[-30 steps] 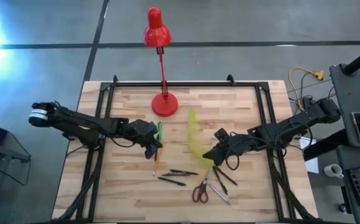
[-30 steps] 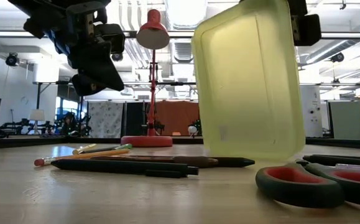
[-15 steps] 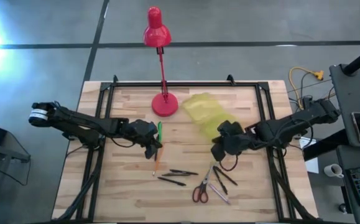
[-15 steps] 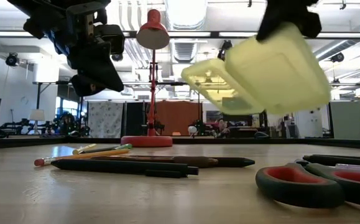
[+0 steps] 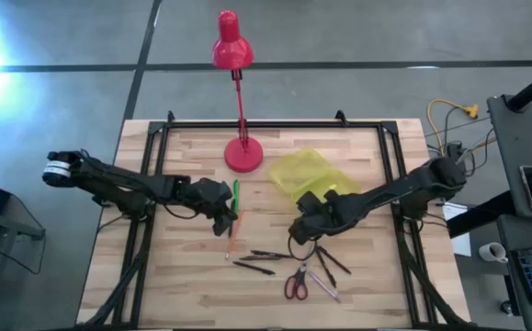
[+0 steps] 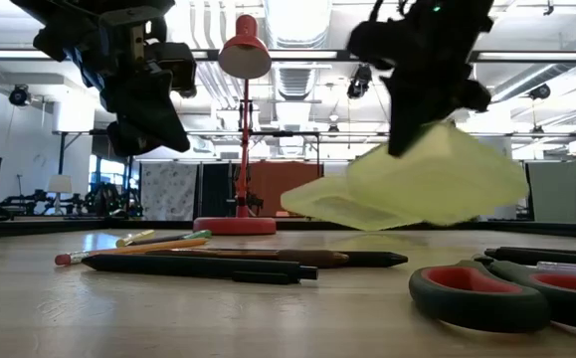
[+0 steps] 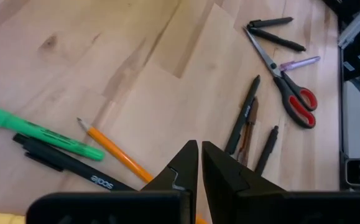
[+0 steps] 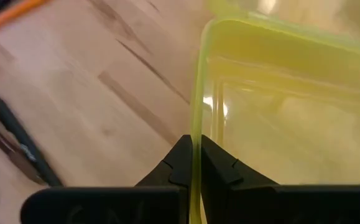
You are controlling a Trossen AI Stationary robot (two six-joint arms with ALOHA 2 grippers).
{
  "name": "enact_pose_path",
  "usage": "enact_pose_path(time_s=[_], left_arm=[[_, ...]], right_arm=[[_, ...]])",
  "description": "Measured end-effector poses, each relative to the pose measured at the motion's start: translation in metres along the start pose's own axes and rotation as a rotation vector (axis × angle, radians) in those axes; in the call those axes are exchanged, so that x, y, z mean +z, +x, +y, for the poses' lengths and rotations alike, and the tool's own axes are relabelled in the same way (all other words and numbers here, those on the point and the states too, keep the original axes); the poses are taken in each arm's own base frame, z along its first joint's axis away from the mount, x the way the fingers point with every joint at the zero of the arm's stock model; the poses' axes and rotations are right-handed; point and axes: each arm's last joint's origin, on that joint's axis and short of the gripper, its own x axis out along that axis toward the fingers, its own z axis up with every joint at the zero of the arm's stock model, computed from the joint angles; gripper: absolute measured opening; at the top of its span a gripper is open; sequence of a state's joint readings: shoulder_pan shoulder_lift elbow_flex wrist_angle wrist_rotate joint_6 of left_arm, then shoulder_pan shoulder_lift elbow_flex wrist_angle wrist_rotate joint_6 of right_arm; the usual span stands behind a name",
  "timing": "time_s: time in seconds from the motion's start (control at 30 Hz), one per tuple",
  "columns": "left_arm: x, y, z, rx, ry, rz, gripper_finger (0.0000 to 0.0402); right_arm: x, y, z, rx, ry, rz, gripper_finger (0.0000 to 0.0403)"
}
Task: Pick & place school supplies into a supply box
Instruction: Prepare the yellow supply box, then put the black scissors into the yellow supply box
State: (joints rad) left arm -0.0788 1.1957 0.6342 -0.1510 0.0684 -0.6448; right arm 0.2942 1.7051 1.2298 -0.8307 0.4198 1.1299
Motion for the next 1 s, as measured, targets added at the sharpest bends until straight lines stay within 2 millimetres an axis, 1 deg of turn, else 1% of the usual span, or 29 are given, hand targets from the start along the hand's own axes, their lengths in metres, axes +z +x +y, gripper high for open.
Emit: enact_pose_path(time_s=[0.1, 0.17, 0.3, 0.4, 0.57, 0.8, 0.9, 1.0], left_arm=[[-0.003, 0.000, -0.004, -0.010, 0.013, 0.010, 0.0006], [-0.005, 0.000, -0.006, 0.002, 0.022, 0.008, 0.0006], [-0.009, 0.000, -0.009, 0.021, 0.034, 0.005, 0.0006], [-0.010, 0.001, -0.011, 0.019, 0.041, 0.007, 0.0006], [-0.011, 0.001, -0.011, 0.023, 0.043, 0.005, 0.0006], [-0.011, 0.001, -0.011, 0.023, 0.043, 0.005, 0.0006], [-0.011, 0.001, -0.011, 0.023, 0.043, 0.005, 0.0006], [-0.011, 0.000, -0.011, 0.023, 0.043, 0.006, 0.0006]], right_arm=[[0.000, 0.008, 0.009, 0.054, 0.059, -0.024, 0.0009], [0.003, 0.010, 0.015, 0.101, 0.081, -0.048, 0.0009], [0.006, 0.011, 0.015, 0.104, 0.144, -0.074, 0.0009], [0.008, 0.013, 0.013, 0.109, 0.162, -0.041, 0.0021], [0.008, 0.013, 0.015, 0.138, 0.172, 0.000, 0.0061], [0.006, 0.012, 0.016, 0.152, 0.198, 0.023, 0.0142], [0.005, 0.003, 0.019, 0.160, 0.190, -0.020, 0.0171], [0.007, -0.010, 0.022, 0.192, 0.172, -0.038, 0.0189]])
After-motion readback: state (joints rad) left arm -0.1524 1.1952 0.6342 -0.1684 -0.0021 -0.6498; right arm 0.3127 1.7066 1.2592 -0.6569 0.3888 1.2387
